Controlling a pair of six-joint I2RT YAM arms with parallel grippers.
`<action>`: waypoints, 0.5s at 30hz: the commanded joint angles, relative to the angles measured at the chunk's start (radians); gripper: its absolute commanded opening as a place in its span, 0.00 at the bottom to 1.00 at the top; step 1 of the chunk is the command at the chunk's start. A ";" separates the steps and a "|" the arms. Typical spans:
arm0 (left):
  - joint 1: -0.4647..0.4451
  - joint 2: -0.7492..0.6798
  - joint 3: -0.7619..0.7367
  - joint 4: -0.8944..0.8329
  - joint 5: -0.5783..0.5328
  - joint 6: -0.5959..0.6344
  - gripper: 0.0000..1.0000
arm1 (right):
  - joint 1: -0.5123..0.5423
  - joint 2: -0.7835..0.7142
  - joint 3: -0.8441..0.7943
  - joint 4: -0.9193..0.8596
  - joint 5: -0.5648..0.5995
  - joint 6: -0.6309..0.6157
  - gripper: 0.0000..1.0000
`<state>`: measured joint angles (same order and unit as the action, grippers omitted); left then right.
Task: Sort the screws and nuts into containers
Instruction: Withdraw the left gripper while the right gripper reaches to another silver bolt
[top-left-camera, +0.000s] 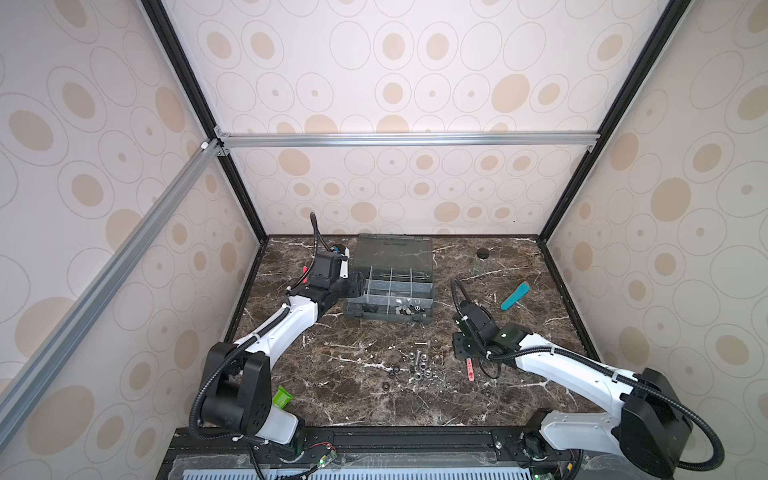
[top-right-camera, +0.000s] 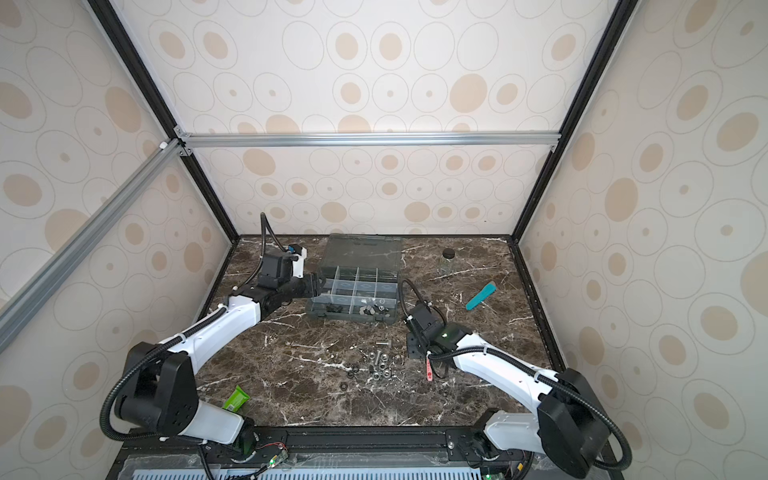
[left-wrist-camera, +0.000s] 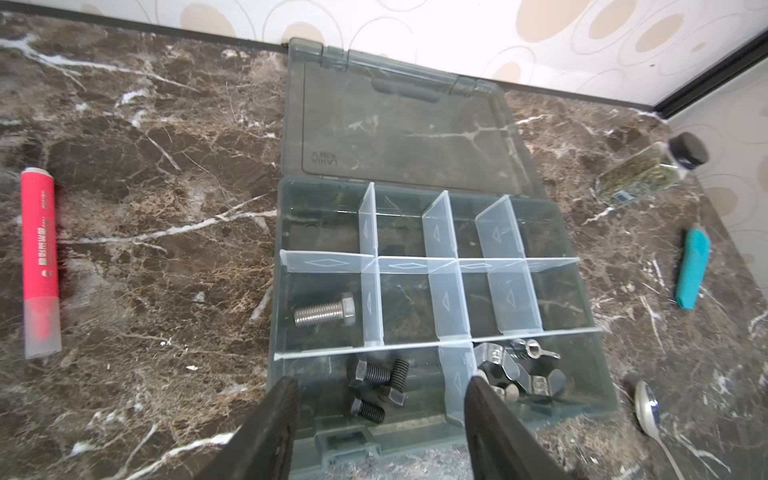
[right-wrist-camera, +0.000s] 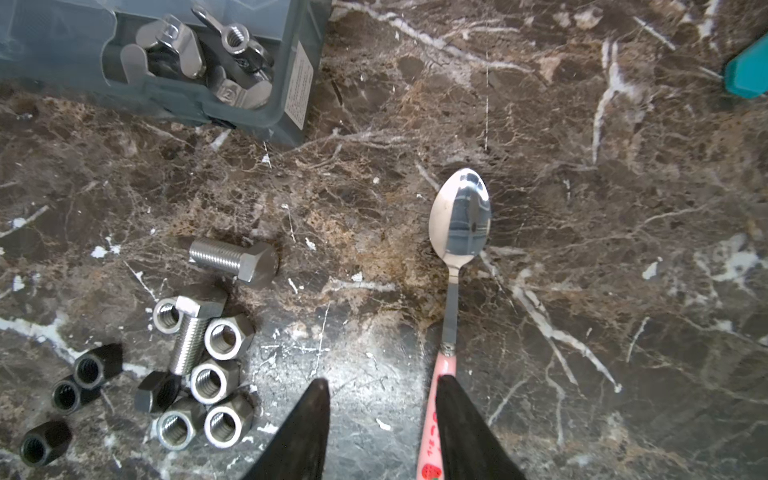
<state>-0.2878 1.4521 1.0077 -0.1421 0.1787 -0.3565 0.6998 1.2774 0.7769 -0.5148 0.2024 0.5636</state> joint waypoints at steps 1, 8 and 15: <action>0.007 -0.068 -0.038 0.042 0.015 0.079 0.65 | 0.000 0.057 0.044 0.026 -0.035 0.027 0.49; 0.007 -0.166 -0.155 0.123 0.019 0.192 0.66 | 0.023 0.200 0.153 -0.032 -0.047 0.008 0.58; 0.007 -0.208 -0.271 0.216 0.032 0.266 0.66 | 0.043 0.275 0.230 -0.021 -0.058 0.031 0.66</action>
<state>-0.2878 1.2629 0.7578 0.0093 0.1982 -0.1589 0.7277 1.5280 0.9730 -0.5137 0.1497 0.5793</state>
